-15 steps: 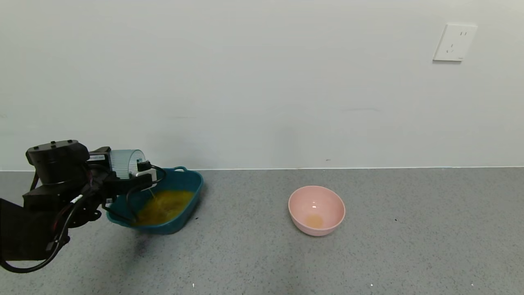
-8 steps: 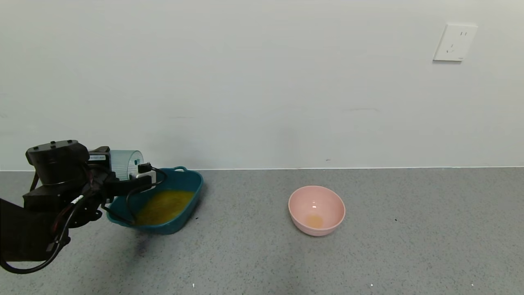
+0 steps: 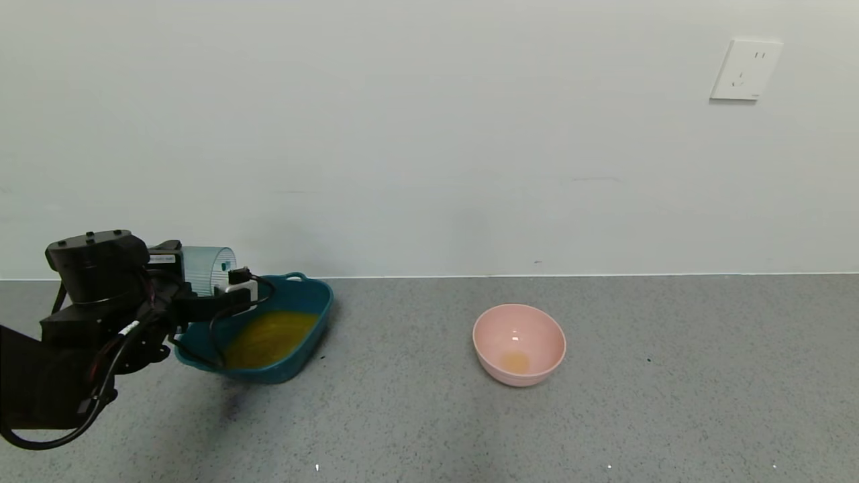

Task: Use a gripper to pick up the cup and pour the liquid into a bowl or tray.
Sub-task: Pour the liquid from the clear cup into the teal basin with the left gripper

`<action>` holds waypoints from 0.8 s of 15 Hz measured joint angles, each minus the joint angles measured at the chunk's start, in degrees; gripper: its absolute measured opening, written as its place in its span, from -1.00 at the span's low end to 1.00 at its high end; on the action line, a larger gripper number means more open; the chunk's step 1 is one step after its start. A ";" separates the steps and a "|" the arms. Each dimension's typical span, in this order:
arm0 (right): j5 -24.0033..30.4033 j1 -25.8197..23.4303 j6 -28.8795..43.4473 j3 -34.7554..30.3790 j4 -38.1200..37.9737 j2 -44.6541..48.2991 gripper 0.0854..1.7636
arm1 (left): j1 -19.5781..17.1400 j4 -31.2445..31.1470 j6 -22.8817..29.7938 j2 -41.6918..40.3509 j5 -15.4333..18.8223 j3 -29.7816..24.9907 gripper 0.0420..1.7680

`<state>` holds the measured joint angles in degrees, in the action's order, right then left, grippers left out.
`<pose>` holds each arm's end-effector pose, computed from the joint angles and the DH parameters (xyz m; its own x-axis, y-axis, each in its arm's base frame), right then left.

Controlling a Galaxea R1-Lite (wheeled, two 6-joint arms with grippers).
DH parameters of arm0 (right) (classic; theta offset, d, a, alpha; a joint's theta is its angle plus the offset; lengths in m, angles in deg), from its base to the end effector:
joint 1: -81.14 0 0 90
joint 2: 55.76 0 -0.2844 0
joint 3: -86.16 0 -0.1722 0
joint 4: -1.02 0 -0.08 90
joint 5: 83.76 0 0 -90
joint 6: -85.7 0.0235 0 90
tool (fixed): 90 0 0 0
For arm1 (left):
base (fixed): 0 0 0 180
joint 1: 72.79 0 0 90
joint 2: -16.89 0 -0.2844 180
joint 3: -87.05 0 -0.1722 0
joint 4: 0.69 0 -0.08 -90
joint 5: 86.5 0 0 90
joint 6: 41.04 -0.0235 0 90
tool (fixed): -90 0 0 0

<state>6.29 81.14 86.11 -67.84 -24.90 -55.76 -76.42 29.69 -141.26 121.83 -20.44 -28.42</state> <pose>-0.0261 0.0000 0.0756 1.0000 0.0009 0.0014 -0.0009 1.0000 0.0072 0.3032 0.0288 0.1455 0.8725 0.4619 -0.1592 0.2521 -0.1465 0.9566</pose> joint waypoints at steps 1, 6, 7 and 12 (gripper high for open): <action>-0.02 0.00 0.00 0.00 0.00 0.00 0.94 | -0.02 -0.01 0.30 -0.06 0.00 -0.01 0.40; -0.02 0.00 0.00 0.00 0.00 0.00 0.94 | -0.09 -0.01 2.36 -0.89 0.02 -1.35 0.40; -0.05 0.00 0.00 0.00 0.00 0.00 0.94 | -0.16 0.00 2.49 -1.16 0.05 -1.63 0.40; -0.05 0.00 0.00 0.00 0.00 0.00 0.94 | 0.09 0.00 7.50 -2.57 0.30 -3.89 0.40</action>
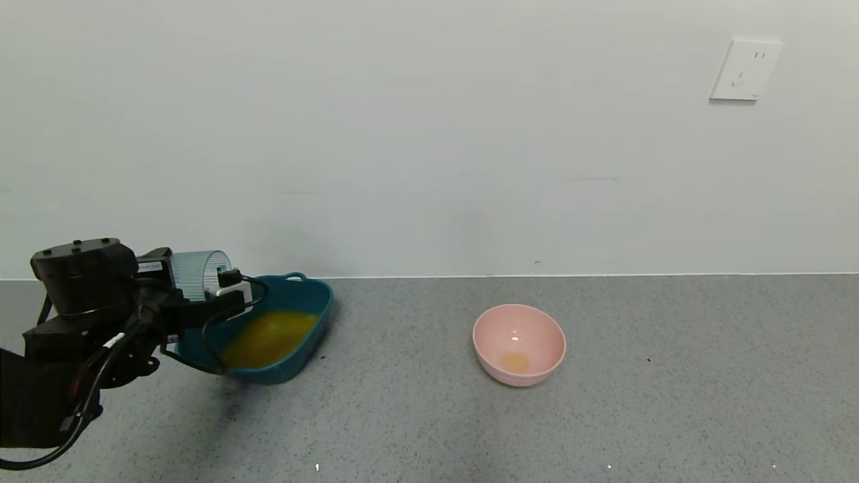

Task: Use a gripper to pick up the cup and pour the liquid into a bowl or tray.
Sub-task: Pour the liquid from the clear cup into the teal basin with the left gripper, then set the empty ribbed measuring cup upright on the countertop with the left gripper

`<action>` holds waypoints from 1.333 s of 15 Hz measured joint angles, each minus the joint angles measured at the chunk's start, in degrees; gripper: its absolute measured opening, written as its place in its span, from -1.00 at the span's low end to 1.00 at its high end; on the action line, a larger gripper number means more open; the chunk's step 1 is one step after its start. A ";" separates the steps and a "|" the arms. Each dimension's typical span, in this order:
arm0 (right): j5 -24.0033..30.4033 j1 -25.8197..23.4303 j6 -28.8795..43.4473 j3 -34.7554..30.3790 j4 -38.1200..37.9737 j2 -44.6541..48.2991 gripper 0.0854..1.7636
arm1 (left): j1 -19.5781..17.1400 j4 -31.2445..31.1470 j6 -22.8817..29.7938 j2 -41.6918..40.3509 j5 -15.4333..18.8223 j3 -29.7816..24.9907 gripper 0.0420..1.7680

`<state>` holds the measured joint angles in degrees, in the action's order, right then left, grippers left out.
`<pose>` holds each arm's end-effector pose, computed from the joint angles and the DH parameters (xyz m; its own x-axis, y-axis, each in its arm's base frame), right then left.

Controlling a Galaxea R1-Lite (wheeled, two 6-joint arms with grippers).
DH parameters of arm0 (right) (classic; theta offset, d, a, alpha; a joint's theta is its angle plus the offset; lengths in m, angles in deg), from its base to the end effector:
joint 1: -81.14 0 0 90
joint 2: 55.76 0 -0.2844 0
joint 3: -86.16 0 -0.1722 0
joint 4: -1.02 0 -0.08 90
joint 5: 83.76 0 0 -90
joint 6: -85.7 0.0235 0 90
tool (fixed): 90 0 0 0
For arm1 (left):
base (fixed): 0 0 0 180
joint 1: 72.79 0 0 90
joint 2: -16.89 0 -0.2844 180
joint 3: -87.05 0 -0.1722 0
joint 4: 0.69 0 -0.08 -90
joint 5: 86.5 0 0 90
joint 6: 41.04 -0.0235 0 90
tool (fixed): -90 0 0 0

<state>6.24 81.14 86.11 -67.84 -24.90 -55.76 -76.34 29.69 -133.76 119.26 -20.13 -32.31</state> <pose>-0.0261 0.0000 0.0756 1.0000 0.0000 0.0014 0.0000 1.0000 0.0072 0.2878 0.0273 0.1432 0.8717 0.4557 -0.1803 0.2175 -0.0301 0.9756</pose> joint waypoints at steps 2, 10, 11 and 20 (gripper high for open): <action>0.02 0.00 0.02 0.00 0.00 0.00 0.94 | 0.11 0.79 4.46 -0.13 -0.01 -1.02 0.40; 0.00 0.00 0.00 0.00 0.00 0.00 0.94 | 0.90 0.94 16.62 0.56 0.21 -1.77 0.40; 0.02 0.00 0.00 0.00 0.00 0.00 0.94 | 0.94 0.79 18.58 0.69 0.35 -1.72 0.40; 0.02 0.00 0.00 0.00 0.00 0.00 0.94 | 0.35 1.21 32.67 3.36 3.19 -0.44 0.40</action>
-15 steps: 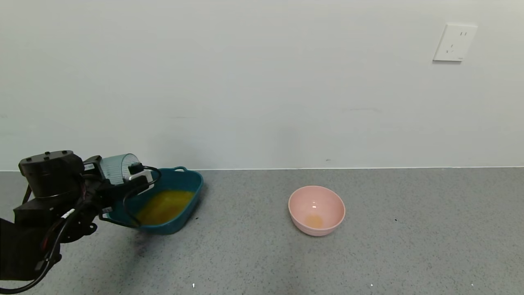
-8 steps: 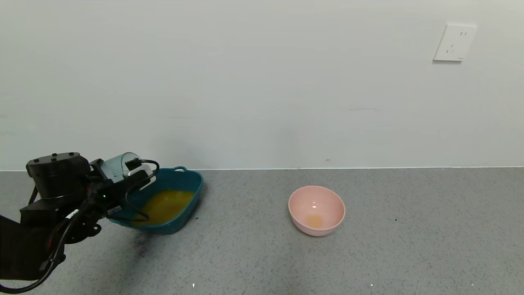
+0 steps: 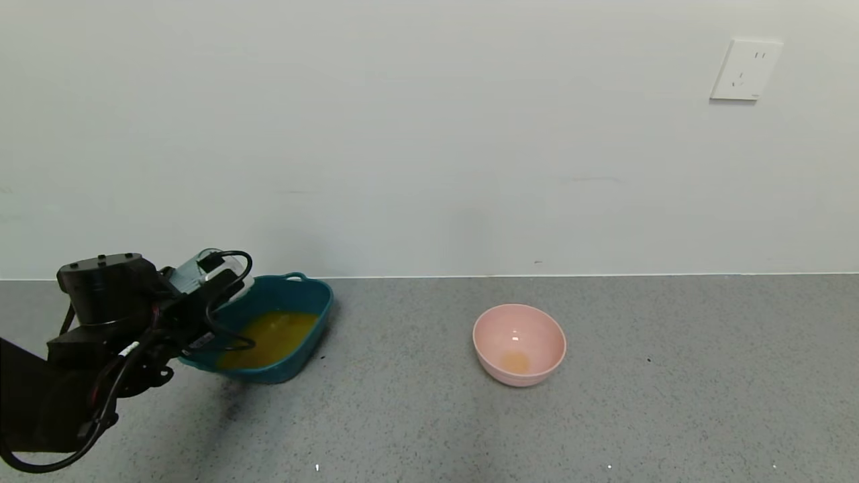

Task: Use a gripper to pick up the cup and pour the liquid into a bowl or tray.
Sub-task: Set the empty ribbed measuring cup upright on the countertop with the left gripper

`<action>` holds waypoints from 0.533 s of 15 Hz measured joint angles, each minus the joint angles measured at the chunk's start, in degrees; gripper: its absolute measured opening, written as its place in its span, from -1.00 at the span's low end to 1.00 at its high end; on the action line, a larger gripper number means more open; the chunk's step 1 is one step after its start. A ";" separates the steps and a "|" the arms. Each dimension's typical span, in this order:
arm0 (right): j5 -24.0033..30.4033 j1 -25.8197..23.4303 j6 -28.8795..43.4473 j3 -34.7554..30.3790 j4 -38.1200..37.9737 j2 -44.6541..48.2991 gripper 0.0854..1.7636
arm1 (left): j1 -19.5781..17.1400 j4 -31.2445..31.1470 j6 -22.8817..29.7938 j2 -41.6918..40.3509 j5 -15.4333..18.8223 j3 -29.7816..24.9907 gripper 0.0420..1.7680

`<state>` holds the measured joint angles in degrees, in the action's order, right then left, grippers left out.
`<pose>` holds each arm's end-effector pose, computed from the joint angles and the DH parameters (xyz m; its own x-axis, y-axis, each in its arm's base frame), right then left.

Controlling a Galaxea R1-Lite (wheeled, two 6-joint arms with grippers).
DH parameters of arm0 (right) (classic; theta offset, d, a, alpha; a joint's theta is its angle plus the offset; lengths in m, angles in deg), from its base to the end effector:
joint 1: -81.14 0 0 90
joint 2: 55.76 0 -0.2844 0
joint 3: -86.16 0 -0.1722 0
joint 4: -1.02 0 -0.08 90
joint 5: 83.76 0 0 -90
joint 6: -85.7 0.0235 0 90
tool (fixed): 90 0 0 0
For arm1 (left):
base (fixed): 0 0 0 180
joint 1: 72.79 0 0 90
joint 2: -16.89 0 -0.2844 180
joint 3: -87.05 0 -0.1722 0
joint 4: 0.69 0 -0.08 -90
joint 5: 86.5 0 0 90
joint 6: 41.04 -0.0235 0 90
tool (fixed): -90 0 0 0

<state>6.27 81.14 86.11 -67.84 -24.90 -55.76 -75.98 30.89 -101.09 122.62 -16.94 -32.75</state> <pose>-0.0261 0.0000 0.0756 1.0000 0.0005 0.0014 -0.0005 1.0000 0.0072 0.2958 0.0247 0.1263 0.8886 0.3993 -0.2259 0.0136 0.4693 0.8829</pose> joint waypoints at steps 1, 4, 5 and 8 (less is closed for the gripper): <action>0.00 0.00 -0.04 0.00 -0.02 0.00 0.94 | -0.24 0.00 0.88 0.06 0.07 0.94 0.40; 0.00 0.00 -0.01 0.00 0.00 0.00 0.94 | -0.60 -0.05 5.51 0.20 1.79 3.69 0.40; 0.02 0.00 0.00 0.00 0.00 0.00 0.94 | -0.60 -0.05 6.64 0.20 2.04 4.02 0.40; 0.00 0.00 0.00 0.00 0.00 0.00 0.94 | -0.61 -0.09 12.79 0.37 3.67 5.53 0.40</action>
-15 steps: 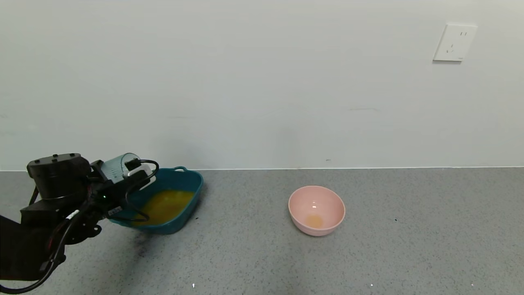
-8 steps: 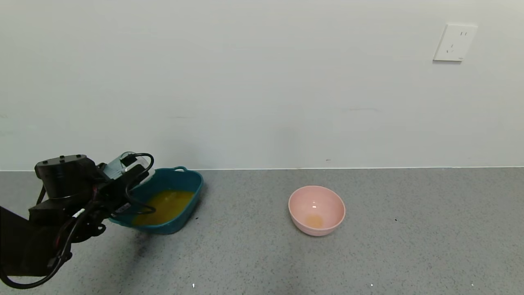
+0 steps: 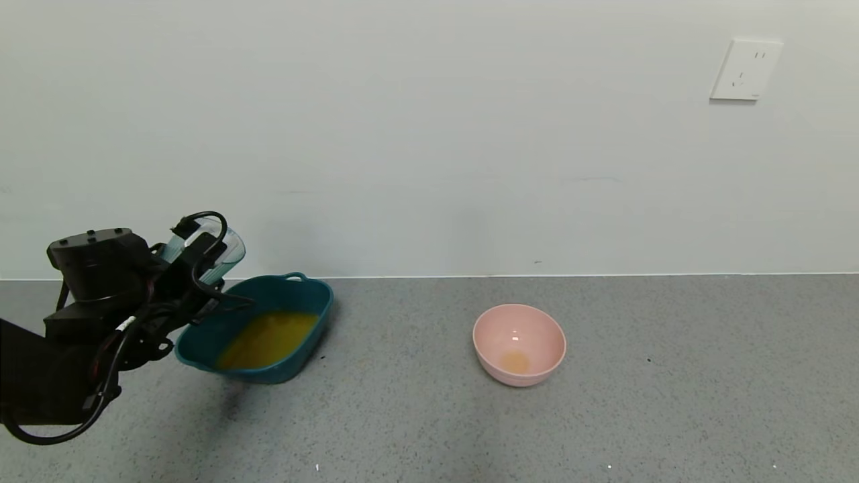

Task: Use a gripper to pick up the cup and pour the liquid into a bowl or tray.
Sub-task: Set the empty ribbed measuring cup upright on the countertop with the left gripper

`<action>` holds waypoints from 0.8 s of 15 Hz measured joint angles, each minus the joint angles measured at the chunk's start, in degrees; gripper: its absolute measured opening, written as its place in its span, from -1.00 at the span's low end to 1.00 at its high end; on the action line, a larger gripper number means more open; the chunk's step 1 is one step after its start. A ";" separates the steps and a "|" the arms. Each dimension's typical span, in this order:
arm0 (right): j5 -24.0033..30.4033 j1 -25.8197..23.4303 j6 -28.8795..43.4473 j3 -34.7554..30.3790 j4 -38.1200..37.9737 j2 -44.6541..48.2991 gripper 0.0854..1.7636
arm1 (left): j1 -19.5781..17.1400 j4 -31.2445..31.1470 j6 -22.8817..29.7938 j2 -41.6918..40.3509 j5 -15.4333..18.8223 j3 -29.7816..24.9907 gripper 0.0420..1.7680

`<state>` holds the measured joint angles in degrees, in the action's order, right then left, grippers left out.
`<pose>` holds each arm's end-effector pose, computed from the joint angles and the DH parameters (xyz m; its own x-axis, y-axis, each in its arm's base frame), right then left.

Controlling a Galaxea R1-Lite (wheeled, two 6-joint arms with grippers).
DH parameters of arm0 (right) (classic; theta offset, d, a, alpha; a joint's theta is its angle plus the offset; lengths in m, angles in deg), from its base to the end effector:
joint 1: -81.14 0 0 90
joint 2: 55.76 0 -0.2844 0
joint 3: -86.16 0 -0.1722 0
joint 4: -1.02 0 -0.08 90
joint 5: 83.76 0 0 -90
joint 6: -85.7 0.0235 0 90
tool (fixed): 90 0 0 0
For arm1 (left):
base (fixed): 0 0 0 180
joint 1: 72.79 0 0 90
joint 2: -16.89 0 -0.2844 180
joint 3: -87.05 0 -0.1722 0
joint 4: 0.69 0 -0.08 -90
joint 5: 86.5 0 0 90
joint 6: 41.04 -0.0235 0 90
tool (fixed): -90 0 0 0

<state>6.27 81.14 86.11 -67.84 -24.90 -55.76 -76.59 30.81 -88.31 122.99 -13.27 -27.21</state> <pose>-0.0261 0.0000 0.0756 1.0000 0.0005 0.0014 -0.0005 1.0000 0.0072 0.3102 0.0274 0.1459 0.9248 0.3506 -0.1475 -0.1232 0.6429 0.7559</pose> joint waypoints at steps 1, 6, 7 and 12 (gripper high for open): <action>0.00 0.00 0.00 0.00 0.00 0.00 0.94 | 0.00 -0.30 1.87 -0.04 2.01 0.24 0.40; 0.00 0.00 0.00 0.00 0.00 0.00 0.94 | 0.01 -0.44 11.17 -0.65 11.07 1.16 0.40; 0.02 0.00 0.00 0.00 0.00 0.00 0.94 | 0.34 -0.49 12.79 -0.78 11.85 1.18 0.40; 0.00 0.00 0.00 0.00 0.00 0.00 0.94 | 4.92 -0.50 21.09 -1.61 14.21 -2.56 0.40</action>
<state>6.27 81.14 86.11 -67.84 -24.90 -55.76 -71.67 30.31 -67.22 121.38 0.94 -29.77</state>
